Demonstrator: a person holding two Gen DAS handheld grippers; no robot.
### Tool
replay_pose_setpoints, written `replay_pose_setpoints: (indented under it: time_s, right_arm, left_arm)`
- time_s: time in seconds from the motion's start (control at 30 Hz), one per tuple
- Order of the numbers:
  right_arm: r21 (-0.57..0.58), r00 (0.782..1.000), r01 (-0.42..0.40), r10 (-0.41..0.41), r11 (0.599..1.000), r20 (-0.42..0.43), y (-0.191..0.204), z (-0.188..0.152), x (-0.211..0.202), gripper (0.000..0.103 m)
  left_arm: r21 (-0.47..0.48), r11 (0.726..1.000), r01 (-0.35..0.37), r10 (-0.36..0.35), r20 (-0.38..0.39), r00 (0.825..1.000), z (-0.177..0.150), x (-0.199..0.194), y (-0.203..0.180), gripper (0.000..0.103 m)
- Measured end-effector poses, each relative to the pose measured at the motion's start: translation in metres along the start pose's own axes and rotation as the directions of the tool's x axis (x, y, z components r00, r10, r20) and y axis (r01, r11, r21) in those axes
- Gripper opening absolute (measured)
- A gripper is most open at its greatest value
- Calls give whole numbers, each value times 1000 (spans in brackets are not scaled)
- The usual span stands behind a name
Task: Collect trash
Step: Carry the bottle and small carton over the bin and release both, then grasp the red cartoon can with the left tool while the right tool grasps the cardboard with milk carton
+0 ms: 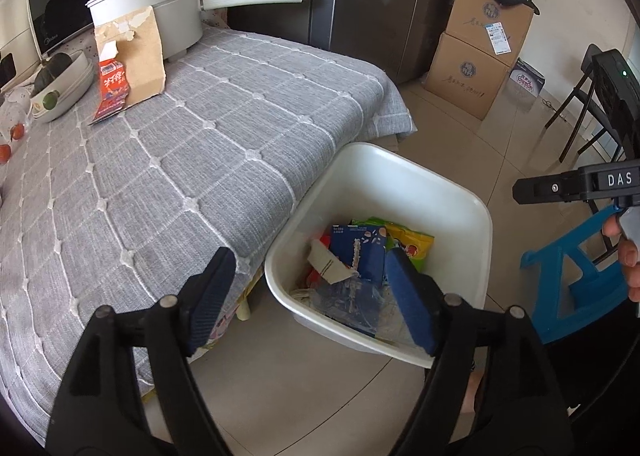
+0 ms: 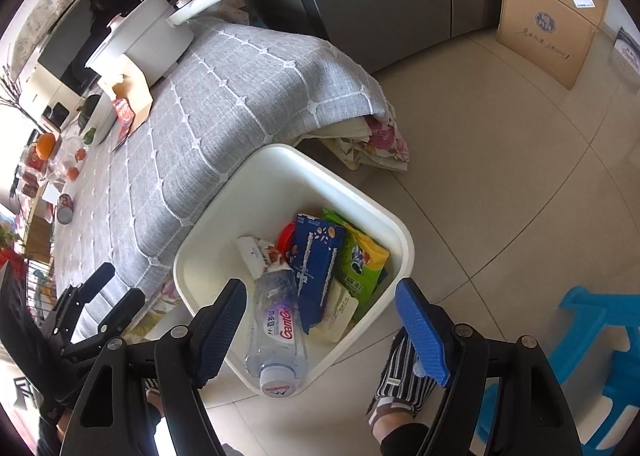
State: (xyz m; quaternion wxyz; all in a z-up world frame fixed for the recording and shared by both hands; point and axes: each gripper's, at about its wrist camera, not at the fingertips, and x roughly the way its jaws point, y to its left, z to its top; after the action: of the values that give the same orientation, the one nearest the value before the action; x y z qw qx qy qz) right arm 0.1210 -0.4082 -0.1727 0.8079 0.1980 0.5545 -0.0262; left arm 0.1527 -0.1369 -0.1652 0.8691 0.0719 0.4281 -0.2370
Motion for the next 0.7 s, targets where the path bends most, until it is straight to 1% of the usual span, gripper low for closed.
replay_pose_setpoints:
  time_s: [0.33, 0.7]
  right_arm:
    - [-19, 1000, 2, -2, 1000, 1, 10, 1, 1, 79]
    - [-67, 1000, -10, 10, 998, 4, 38, 5, 2, 79]
  left_arm:
    - [-24, 999, -32, 32, 1, 1000, -4, -11, 13, 80]
    - [-108, 992, -72, 75, 20, 997, -14, -37, 53, 81]
